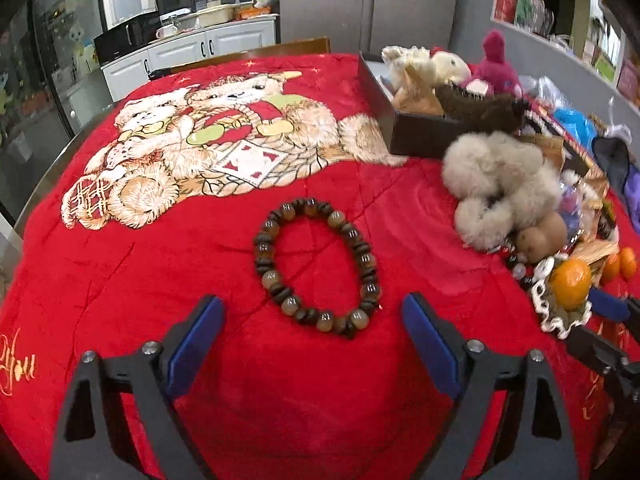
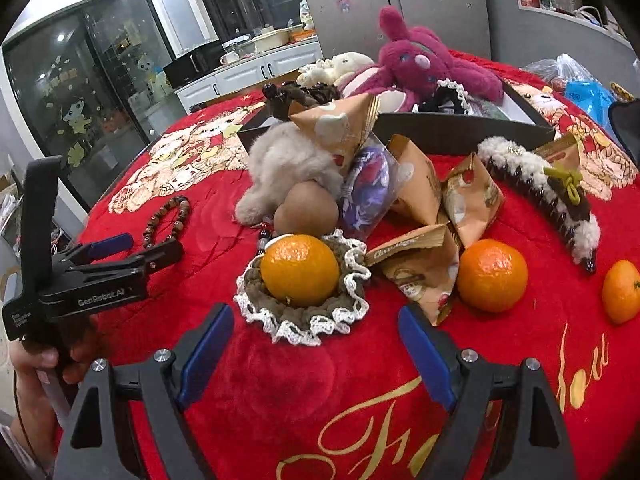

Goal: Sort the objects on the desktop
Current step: 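Withdraw both open tools from the box back toward the pile, then grasp the wooden bead bracelet with the left tool while the right tool grasps the white lace ribbon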

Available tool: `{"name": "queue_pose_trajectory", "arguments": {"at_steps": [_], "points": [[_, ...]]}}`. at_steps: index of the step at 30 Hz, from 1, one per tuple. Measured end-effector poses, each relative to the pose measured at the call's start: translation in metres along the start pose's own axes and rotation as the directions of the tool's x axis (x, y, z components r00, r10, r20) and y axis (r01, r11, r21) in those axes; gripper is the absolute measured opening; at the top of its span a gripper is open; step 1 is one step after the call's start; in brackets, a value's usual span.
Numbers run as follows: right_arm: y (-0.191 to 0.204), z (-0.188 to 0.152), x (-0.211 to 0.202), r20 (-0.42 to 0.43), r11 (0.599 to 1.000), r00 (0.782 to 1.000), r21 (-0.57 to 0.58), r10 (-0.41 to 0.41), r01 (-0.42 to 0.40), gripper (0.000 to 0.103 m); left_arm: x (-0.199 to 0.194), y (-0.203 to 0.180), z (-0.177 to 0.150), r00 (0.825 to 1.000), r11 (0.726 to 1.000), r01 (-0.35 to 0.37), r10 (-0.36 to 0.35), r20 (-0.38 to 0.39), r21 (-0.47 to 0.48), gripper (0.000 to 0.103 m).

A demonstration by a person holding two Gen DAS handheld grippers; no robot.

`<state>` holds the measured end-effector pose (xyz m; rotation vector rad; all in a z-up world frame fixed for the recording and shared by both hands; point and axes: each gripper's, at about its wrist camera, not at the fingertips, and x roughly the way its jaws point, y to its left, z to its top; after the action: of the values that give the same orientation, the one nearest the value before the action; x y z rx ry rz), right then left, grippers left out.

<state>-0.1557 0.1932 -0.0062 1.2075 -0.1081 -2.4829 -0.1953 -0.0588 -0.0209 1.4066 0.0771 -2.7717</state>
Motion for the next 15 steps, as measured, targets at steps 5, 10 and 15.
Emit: {"name": "queue_pose_trajectory", "arguments": {"at_steps": [5, 10, 15], "points": [[-0.001, 0.003, 0.002, 0.007, 1.0, 1.0, 0.008, -0.009, 0.009, 0.049, -0.005, 0.0, -0.001, 1.0, 1.0, -0.018, 0.018, 0.019, -0.002, 0.061], [0.004, 0.001, 0.002, 0.003, 1.0, 1.0, -0.018, 0.017, -0.017, 0.03, -0.009, 0.004, -0.001, 0.999, 0.999, -0.027, 0.028, 0.034, -0.019, 0.029], [0.009, 0.0, -0.006, 0.022, 0.999, 1.0, -0.033, 0.001, 0.0, 0.012, -0.013, 0.006, -0.003, 0.999, 1.0, -0.009, 0.01, 0.041, -0.02, 0.011]]}}
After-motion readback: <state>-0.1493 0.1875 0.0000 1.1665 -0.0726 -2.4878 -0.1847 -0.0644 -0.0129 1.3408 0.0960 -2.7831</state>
